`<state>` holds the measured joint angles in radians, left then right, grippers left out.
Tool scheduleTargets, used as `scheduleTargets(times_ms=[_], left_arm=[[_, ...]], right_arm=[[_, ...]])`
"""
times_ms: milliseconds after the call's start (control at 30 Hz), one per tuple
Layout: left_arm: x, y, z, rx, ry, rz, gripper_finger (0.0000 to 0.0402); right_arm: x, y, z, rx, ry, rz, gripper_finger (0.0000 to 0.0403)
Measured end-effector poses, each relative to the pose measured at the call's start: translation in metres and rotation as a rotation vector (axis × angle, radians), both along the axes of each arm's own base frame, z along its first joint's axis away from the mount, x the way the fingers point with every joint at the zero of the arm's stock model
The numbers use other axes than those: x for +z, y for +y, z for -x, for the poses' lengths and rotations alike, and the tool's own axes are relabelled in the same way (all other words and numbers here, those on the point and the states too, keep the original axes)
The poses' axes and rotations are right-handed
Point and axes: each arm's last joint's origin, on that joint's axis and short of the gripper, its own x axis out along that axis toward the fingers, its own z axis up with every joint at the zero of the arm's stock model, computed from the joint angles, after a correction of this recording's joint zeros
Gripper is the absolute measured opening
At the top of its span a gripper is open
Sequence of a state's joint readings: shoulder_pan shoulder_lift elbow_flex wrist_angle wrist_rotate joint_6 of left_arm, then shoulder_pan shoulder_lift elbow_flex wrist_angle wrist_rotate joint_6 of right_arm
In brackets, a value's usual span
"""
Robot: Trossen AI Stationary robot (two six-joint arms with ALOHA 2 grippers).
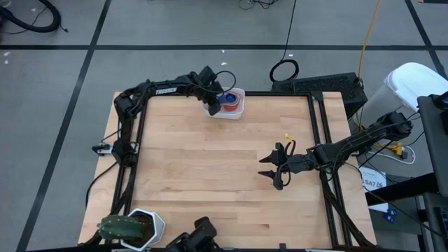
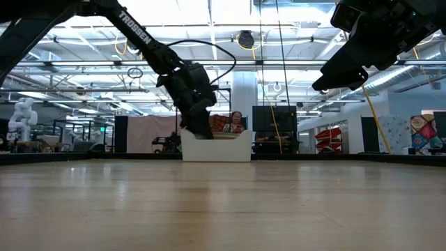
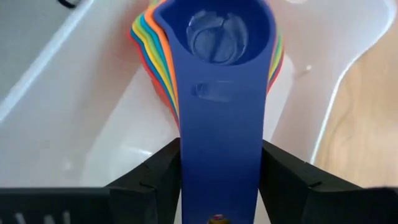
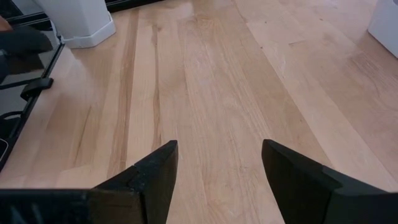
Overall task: Nest measuring cups in basket
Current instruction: Put the nested measuring cups into the white bin
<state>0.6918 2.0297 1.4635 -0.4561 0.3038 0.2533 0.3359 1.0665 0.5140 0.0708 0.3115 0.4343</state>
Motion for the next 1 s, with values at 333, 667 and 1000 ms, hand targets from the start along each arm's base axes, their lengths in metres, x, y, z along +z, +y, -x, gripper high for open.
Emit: scheduleTargets(times_ms=[333, 667, 1000], left_arm=[[0.015, -0.002, 0.002, -0.002, -0.029, -0.023, 0.0205], [0.014, -0.003, 0.003, 0.001, -0.008, -0.03, 0.0207], [0.03, -0.01, -0.001, -0.019, -0.031, -0.095, 0.0202]], right_arm=[[0.0, 0.0, 0.0, -0.001, 0.0, -0.004, 0.0224], [0.0, 0.0, 0.0, -0.006, 0.0, -0.013, 0.0224], [0.0, 0.0, 0.0, -0.001, 0.001, -0.004, 0.0224]])
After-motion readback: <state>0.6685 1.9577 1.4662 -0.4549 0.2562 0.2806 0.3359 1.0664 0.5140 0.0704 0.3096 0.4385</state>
